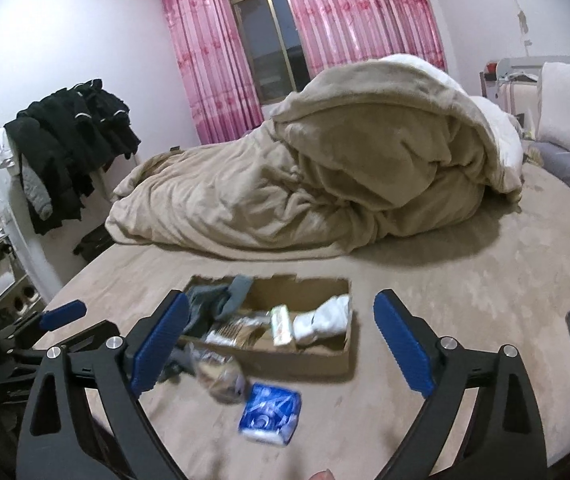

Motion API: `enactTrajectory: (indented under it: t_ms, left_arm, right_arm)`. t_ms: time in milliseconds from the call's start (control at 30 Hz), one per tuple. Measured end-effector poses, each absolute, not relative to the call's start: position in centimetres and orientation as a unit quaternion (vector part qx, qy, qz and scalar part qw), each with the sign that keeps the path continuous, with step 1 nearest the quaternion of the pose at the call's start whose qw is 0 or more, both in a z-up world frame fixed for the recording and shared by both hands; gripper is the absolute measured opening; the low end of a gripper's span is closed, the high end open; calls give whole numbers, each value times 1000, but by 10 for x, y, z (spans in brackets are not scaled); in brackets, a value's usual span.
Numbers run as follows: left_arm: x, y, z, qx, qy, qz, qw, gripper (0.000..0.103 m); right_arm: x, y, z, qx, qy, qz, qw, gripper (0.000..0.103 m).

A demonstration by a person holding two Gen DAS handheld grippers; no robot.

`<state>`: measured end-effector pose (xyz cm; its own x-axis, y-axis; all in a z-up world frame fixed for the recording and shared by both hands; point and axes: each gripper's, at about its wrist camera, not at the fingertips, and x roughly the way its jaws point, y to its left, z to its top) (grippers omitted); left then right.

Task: Organize objects
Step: 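Grasp the blue Vinda tissue pack with the right tool while the left grasps the snack bag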

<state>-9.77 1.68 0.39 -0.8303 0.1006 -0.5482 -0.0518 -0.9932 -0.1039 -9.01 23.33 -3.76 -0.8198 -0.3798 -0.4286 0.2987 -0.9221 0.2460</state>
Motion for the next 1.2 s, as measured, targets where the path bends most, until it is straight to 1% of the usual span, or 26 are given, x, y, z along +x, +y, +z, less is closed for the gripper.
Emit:
enactTrajectory:
  t_ms: [467, 733, 900, 1067, 1200]
  left_arm:
    - [-91, 23, -43, -342, -48, 938, 34, 97]
    - [-107, 34, -87, -370, -30, 928, 32, 97]
    - [-120, 35, -115, -383, -46, 921, 48, 97]
    - [-128, 36, -125, -385, -40, 921, 46, 96]
    - [-132, 41, -130, -385, -21, 921, 50, 96]
  right_arm:
    - [-75, 206, -74, 286, -49, -933, 215, 95]
    - [-92, 195, -111, 333, -35, -916, 221, 95]
    - [-103, 193, -132, 363, -30, -904, 225, 95]
    - [-110, 190, -149, 383, -22, -894, 229, 95]
    - [-118, 190, -164, 401, -29, -887, 226, 95]
